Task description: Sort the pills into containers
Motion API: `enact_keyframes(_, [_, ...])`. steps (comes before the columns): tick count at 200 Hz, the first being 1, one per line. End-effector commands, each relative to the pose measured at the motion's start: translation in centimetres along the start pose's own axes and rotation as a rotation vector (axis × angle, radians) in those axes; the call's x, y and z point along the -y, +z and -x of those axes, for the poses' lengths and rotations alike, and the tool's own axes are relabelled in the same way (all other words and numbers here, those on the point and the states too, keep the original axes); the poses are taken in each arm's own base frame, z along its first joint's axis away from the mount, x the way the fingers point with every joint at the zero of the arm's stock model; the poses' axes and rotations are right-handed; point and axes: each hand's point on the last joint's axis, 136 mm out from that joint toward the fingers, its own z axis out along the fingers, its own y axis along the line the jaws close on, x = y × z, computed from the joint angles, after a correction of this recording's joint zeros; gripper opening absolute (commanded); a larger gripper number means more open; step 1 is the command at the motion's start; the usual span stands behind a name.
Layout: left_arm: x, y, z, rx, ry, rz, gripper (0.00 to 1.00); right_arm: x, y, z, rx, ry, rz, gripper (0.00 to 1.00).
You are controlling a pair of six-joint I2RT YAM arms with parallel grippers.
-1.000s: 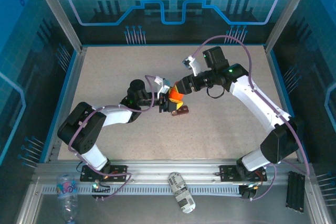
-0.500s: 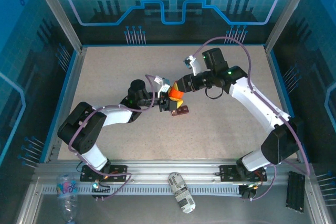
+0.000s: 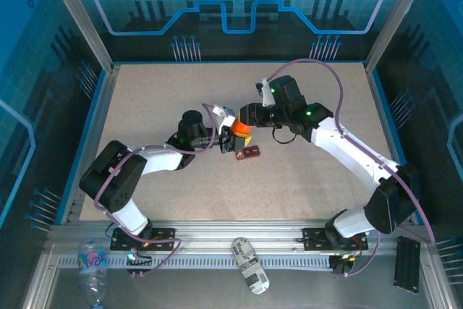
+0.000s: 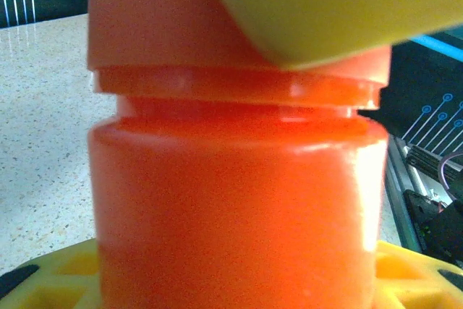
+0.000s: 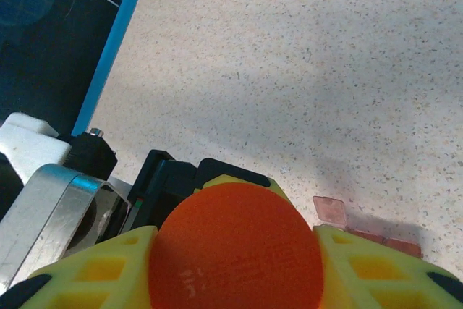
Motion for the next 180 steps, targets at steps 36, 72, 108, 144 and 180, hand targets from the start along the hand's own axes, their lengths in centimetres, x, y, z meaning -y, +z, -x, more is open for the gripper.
enact_keyframes(36, [0.1, 0.1, 4.5, 0.130, 0.109, 0.026, 0.00, 0.4, -1.0, -0.8, -0.053, 0.050, -0.009, 0.61])
enact_keyframes(72, [-0.8, -0.7, 4.4, 0.158, 0.084, 0.027, 0.00, -0.5, -4.6, -0.1, -0.017, 0.003, 0.082, 0.78])
enact_keyframes(108, [0.1, -1.0, 4.2, 0.146, 0.075, -0.053, 0.00, -0.8, -7.4, 0.3, 0.006, -0.101, 0.147, 0.86])
enact_keyframes(144, [1.8, -1.2, 3.5, 0.111, 0.064, -0.165, 0.00, -0.4, -7.9, 1.7, -0.034, -0.206, 0.193, 0.89])
enact_keyframes(180, [2.8, -1.3, 3.0, 0.077, 0.028, -0.232, 0.00, -2.3, -6.9, 2.0, -0.136, -0.276, 0.298, 0.89])
